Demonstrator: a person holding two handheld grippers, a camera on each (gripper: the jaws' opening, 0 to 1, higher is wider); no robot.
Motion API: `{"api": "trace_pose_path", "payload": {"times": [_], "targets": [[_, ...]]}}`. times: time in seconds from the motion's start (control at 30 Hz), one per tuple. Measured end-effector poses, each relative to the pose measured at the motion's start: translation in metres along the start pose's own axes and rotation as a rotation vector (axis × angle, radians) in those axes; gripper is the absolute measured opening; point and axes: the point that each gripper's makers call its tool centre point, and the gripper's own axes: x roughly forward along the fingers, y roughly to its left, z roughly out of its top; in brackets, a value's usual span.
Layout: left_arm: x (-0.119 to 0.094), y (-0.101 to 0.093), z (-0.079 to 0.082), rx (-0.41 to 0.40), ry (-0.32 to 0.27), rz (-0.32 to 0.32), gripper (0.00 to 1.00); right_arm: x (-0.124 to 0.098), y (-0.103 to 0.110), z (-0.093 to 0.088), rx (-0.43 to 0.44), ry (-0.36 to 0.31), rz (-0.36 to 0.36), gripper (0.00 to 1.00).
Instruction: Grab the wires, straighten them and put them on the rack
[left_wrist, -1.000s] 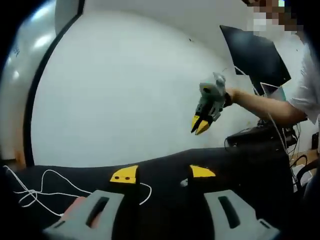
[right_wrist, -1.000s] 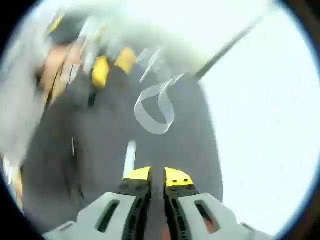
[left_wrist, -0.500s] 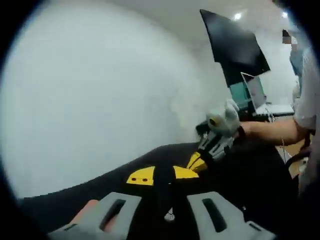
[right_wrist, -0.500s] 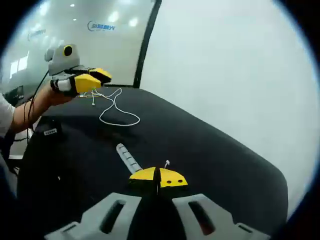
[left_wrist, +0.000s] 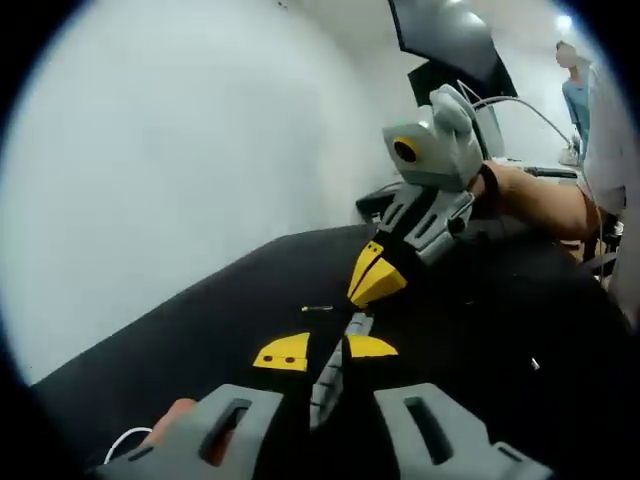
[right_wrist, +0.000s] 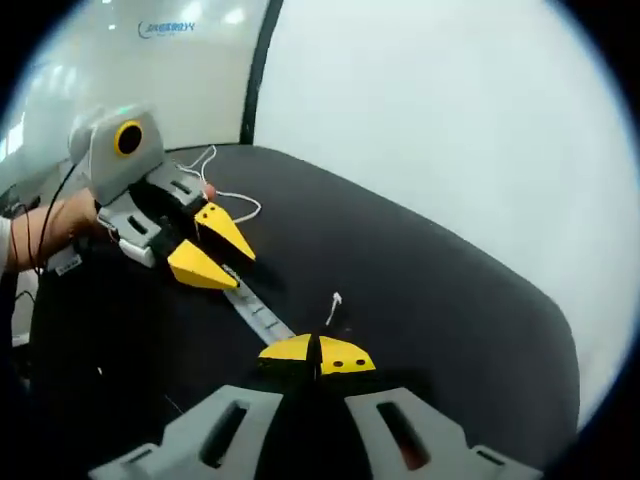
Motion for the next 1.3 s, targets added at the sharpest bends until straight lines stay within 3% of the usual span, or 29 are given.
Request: {"api": "trace_pose_path", "payload": {"times": [0.1, 0.2, 0.3, 0.4, 0.47, 0.63, 0.77, 0.83, 1.13, 1.3], "targets": [[0.002, -0.009, -0.003, -0.012, 0.023, 0.010, 0.09, 0.000, -0.003, 0.000, -0.041, -0.019, -0.025, 0.00], [0.002, -0.003, -0.006, -0.030, 0.028, 0.026, 0.08, -0.006, -0.008, 0.012, 0.076, -0.082, -0.015, 0.00], [0.001, 0.004, -0.004, -0.050, 0.017, 0.038, 0.08, -0.006, -0.009, 0.001, 0.003, -0.029, -0.047, 0.00], [0.002, 0.007, -0.007, -0.058, 0.026, 0.045, 0.08, -0.002, -0.006, -0.003, 0.014, -0.021, -0.034, 0.00], [0.002, 0.005, -0.013, -0.046, 0.052, 0.050, 0.08, -0.003, -0.006, -0.002, -0.001, -0.025, -0.039, 0.00], [0.001, 0.006, -0.014, -0.052, 0.049, 0.056, 0.09, -0.006, -0.013, 0.007, 0.017, -0.054, -0.044, 0.00], [0.002, 0.009, -0.015, -0.054, 0.050, 0.053, 0.08, 0.002, -0.008, 0.000, -0.011, -0.030, -0.031, 0.00], [0.001, 0.009, -0.015, -0.051, 0.047, 0.057, 0.09, 0.001, -0.008, -0.001, 0.022, -0.040, -0.022, 0.00], [0.001, 0.007, -0.015, -0.055, 0.048, 0.064, 0.09, 0.002, -0.006, -0.003, 0.014, -0.043, -0.030, 0.00], [0.001, 0.006, -0.016, -0.040, 0.055, 0.071, 0.09, 0.003, -0.003, -0.004, -0.052, -0.065, -0.069, 0.00]]}}
